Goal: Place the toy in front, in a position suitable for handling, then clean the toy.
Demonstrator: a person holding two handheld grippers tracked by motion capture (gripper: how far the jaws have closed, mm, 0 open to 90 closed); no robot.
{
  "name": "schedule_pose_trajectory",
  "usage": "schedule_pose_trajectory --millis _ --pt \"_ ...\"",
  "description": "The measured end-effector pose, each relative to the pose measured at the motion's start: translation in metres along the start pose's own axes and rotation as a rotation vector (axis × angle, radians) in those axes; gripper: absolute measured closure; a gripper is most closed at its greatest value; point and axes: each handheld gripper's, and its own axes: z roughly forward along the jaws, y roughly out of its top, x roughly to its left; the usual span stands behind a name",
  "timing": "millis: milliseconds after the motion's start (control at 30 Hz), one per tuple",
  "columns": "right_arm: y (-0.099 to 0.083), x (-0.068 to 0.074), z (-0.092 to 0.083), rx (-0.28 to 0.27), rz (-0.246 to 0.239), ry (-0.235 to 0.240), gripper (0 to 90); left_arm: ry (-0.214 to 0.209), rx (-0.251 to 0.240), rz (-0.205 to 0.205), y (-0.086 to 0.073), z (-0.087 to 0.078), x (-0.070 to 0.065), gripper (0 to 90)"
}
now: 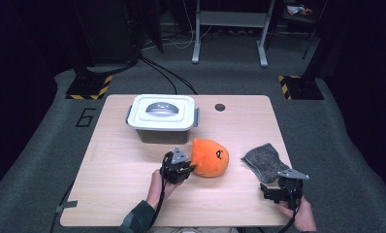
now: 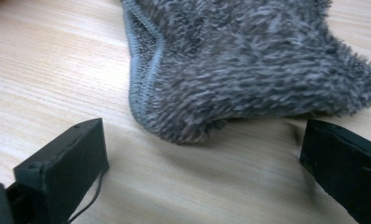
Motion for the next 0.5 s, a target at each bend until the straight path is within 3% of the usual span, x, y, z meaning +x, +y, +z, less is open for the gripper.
schedule_pose_trajectory --millis 267,367,500 --pt "-0.0011 -0.0026 -0.0031 0.015 0.017 -0.019 0.0 -0.005 -0.014 0.021 0.0004 0.0032 -0.0057 76.5" --pt "0.0000 -0.0037 -0.0034 0.015 0.046 -0.039 3.5 -0.001 -0.016 0.024 -0.0005 0.0027 -0.0045 76.5" --pt "0.0042 -0.0045 -0.0093 0.009 0.052 -0.014 3.4 0.003 -0.019 0.034 -0.0008 0.0021 -0.0037 76.6"
